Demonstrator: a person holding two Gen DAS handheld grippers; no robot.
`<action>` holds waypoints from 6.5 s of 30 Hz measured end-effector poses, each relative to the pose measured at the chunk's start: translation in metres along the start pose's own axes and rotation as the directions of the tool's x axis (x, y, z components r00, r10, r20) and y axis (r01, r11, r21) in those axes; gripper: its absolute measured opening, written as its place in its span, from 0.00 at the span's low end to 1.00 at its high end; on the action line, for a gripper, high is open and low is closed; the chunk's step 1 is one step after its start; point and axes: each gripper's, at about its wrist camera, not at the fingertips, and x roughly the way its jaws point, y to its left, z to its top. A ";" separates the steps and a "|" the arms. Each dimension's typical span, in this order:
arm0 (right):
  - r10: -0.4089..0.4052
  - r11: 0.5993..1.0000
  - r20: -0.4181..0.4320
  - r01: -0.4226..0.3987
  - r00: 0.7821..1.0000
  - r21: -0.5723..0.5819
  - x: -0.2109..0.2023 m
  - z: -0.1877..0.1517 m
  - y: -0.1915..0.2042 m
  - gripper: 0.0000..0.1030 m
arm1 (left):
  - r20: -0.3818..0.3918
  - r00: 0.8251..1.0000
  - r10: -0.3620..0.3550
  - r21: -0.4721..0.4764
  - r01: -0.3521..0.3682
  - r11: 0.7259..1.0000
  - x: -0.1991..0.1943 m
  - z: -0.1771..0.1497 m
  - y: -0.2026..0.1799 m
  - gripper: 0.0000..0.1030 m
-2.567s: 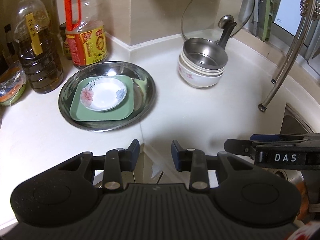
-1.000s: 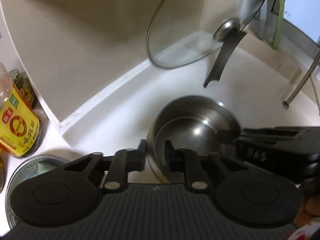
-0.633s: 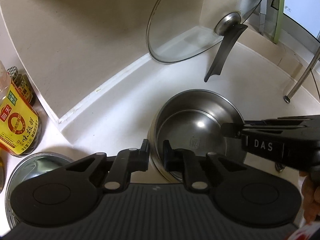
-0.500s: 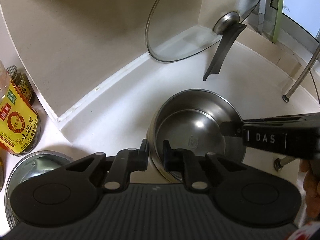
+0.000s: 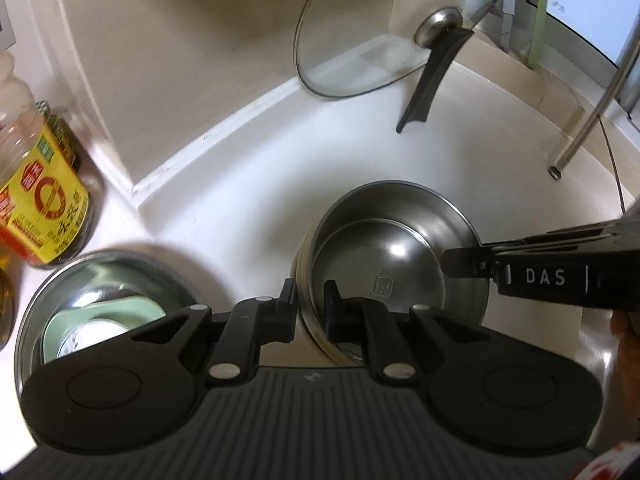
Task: Organize plates and bowls
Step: 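Lift the steel pot and white bowls together with both tools, then carry the bowl stack with both tools over the steel tray, then lower the stack onto the green plate in the tray, open both tools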
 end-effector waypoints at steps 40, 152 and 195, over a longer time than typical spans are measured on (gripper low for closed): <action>-0.072 0.997 -0.217 0.073 0.974 -0.005 0.016 -0.009 0.015 0.21 | -0.172 0.985 -0.028 -0.010 0.027 1.000 0.003 -0.013 0.009 0.19; 0.009 0.947 -0.243 -0.086 0.970 -0.308 0.093 0.005 0.211 0.13 | -0.174 0.970 0.172 -0.371 -0.227 0.901 -0.059 -0.044 0.187 0.18; 0.015 0.946 -0.255 -0.097 0.967 -0.310 0.096 0.003 0.210 0.15 | -0.182 0.971 0.153 -0.392 -0.214 0.895 -0.054 -0.054 0.194 0.18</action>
